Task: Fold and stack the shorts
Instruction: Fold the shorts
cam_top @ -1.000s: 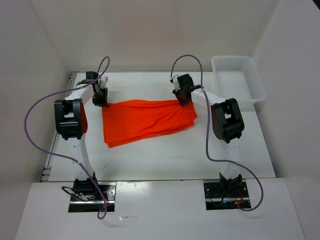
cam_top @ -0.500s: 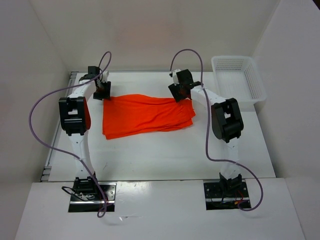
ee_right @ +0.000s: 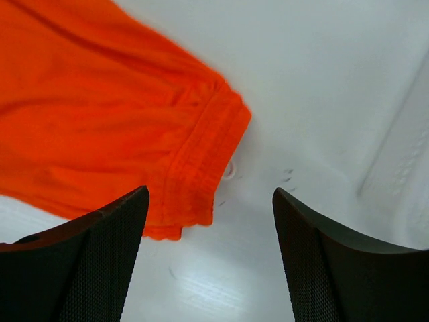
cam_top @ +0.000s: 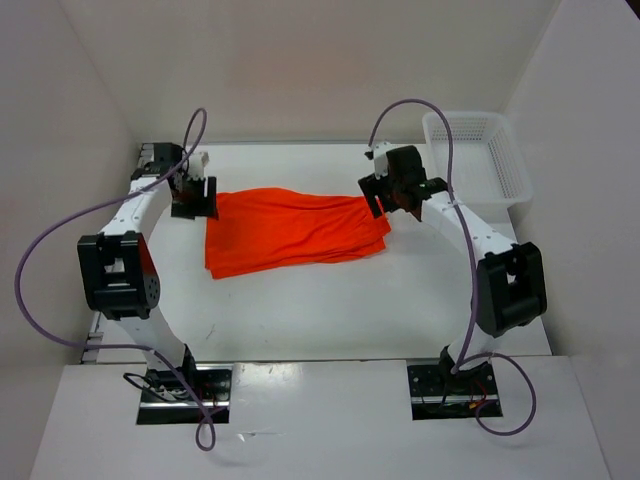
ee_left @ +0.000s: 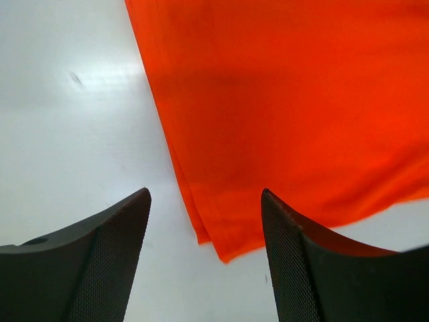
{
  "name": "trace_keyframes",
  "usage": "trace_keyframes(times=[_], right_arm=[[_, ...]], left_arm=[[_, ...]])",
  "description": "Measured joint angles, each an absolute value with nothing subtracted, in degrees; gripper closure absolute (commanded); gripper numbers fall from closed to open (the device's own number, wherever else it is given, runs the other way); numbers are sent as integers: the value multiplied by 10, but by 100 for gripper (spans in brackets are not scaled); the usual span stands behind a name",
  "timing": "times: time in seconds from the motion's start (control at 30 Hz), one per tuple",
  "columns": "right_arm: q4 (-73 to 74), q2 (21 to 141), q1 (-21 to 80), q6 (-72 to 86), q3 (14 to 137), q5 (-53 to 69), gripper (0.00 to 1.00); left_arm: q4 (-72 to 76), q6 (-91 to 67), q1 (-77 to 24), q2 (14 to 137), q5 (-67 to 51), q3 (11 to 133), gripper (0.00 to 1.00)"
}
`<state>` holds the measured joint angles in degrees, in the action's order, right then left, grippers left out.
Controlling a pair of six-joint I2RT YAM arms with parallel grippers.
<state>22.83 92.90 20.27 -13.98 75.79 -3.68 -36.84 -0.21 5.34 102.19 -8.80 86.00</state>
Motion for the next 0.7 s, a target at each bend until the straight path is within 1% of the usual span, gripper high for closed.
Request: trace_keyframes(times=[0.1, 0.17, 0.27, 0.33, 0.47, 0.7], right_arm=[[246, 938, 176, -114, 728, -7, 19], [258, 942, 160, -97, 714, 8, 18], [266, 944, 150, -76, 707, 20, 18], [264, 945, 151, -65, 707, 28, 17], [262, 954, 151, -55, 707, 40, 17], [261, 968, 151, -50, 707, 44, 17]], left_arm=[[-390, -2, 61, 1018, -96, 782, 26], [-412, -2, 66, 1027, -102, 733, 29], [-452, -2, 71, 1030, -120, 686, 30], [-468, -2, 72, 1029, -135, 670, 30], [-490, -2, 71, 1021, -154, 651, 35], [-490, -2, 71, 1019, -156, 631, 35]])
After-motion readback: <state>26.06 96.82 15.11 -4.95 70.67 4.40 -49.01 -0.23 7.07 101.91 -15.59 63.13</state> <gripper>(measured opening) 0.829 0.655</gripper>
